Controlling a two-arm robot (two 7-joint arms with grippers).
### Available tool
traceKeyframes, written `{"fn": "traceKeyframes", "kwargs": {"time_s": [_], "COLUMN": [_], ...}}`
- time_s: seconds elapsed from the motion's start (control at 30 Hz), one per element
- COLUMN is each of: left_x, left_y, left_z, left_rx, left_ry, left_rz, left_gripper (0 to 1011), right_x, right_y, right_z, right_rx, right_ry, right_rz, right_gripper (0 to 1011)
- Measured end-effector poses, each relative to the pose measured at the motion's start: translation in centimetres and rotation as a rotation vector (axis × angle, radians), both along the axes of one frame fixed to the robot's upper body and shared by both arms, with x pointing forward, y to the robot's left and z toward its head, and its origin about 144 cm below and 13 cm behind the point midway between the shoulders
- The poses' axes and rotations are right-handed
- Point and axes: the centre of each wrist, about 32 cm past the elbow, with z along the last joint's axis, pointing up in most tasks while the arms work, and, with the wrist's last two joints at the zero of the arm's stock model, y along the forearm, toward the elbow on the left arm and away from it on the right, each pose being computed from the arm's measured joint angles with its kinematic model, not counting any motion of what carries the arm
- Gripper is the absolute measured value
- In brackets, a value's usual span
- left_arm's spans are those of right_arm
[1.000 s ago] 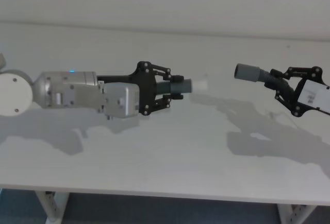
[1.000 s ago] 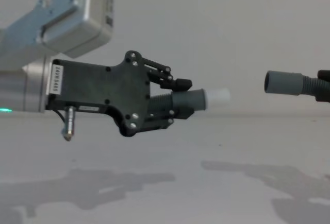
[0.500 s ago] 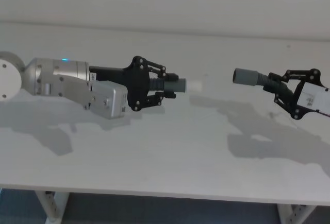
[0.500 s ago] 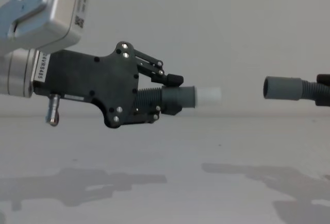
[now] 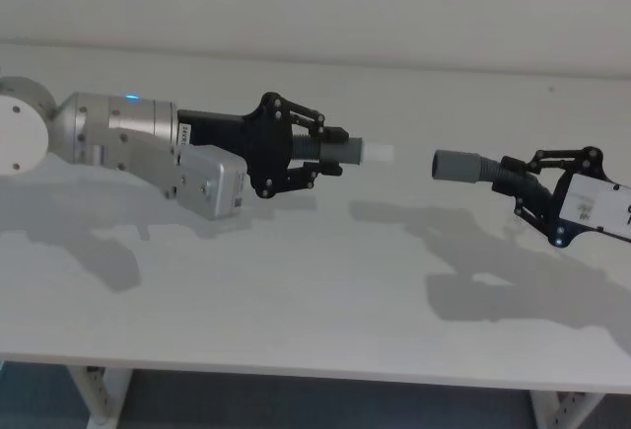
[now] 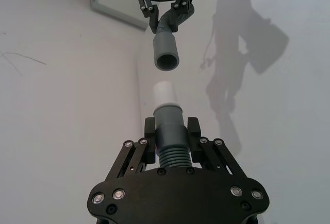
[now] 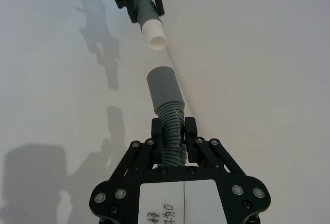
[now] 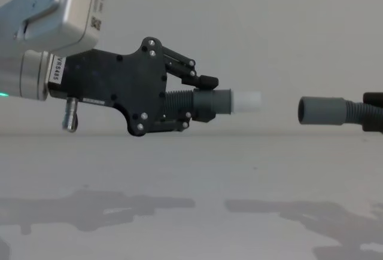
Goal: Use both hands to pick up one end of the pipe from the table, align the ends, and insert them.
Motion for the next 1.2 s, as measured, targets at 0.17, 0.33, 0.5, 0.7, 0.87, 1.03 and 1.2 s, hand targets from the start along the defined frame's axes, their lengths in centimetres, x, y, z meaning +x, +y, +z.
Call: {"fn": "traceKeyframes", "kwargs": {"time_s": [0.17,0.33,0.5,0.7,0.87,1.03,1.2], "left_x": [0.2,0.3,0.4,0.5,0.5,0.5,0.6], "left_y": [0.0,-0.1,-0.1,-0.2,-0.2,-0.2,-0.2], "left_z": [0.1,0.2,0.2,0.3,0.3,0.3,0.3], "left_rx": [0.002,0.004,0.005,0.005,0.006,0.006,0.006], "left_ry": [-0.009,-0.015,-0.019,-0.022,-0.023,-0.025,-0.025], "left_rz": [-0.006,-0.01,-0.012,-0.015,-0.016,-0.016,-0.016], "left_gripper": [354,354,353,354,354,353,354], "right_x": [-0.4,-0.7,-0.8,-0.7,-0.6,-0.4,-0.2], "right_y": [0.4,0.9,1.4,2.0,2.5,3.0,3.4], "right_z": [0.1,0.2,0.3,0.3,0.3,0.3,0.4], "right_rx": [0.005,0.011,0.016,0.014,0.009,0.006,0.003], "right_ry": [-0.005,-0.018,-0.026,-0.033,-0.036,-0.038,-0.04], "right_rz": [0.002,0.0,-0.003,-0.005,-0.009,-0.01,-0.008], "right_gripper": [248,248,248,248,248,248,248]}}
